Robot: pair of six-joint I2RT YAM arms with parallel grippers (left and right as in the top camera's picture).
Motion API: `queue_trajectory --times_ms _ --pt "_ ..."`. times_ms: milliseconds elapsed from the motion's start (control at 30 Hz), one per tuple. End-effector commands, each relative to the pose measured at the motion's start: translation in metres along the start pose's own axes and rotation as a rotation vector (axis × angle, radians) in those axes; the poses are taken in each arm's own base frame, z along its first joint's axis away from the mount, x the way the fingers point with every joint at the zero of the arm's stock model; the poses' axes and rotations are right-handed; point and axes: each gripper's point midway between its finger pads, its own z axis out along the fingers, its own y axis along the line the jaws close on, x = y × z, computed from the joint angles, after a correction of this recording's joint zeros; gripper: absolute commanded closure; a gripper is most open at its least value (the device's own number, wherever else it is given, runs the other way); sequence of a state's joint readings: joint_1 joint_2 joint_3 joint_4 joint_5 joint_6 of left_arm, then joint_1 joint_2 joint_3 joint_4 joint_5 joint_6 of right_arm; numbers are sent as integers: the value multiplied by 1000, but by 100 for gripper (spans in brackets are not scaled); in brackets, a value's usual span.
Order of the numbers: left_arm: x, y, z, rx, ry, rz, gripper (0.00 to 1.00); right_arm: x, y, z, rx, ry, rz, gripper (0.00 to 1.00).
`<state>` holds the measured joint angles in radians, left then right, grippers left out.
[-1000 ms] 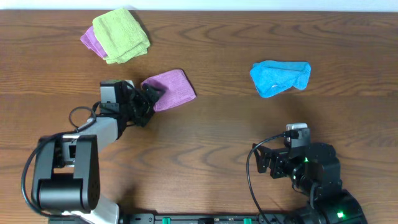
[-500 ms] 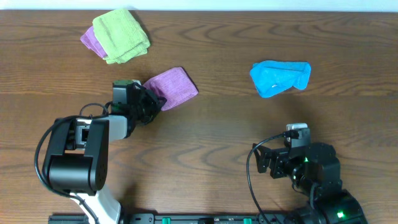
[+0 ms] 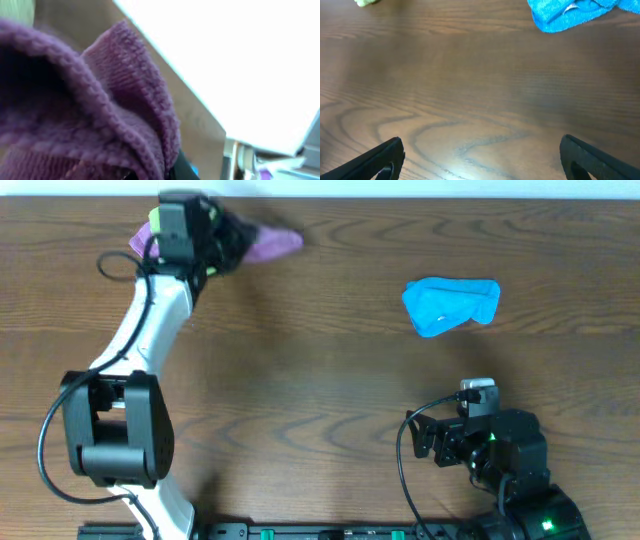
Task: Fold the cloth
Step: 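Carry the folded cloth with the left gripper to the green cloth pile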
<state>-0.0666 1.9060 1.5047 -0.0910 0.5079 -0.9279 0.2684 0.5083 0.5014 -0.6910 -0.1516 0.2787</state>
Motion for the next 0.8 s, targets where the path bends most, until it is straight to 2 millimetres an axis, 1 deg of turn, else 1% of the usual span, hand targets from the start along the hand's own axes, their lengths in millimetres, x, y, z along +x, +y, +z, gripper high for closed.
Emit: queue_trajectory --times_ms 0,33,67,100,167,367,467,567,633,767 --pt "-45 -15 -3 -32 -137 102 94 1 -4 0 17 -3 20 1" --pt "-58 -17 0 -33 -154 105 94 1 -4 0 17 -3 20 1" --pt "-67 -17 3 -32 -163 106 94 1 -4 0 17 -3 20 1" --pt "-81 -13 8 -34 -179 100 94 1 -4 0 17 -3 20 1" --pt "-100 -4 14 -39 -201 90 95 1 -4 0 17 -3 20 1" --pt "-157 32 31 -54 -265 67 95 1 -4 0 17 -3 20 1" --pt "-171 42 36 -45 -272 60 95 1 -4 0 17 -3 20 1" --pt "-181 49 36 -45 -283 63 94 1 -4 0 17 -3 20 1" --pt "-186 47 33 -35 -297 69 94 1 -4 0 17 -3 20 1" --pt "-195 31 25 0 -322 89 95 1 -4 0 17 -3 20 1"
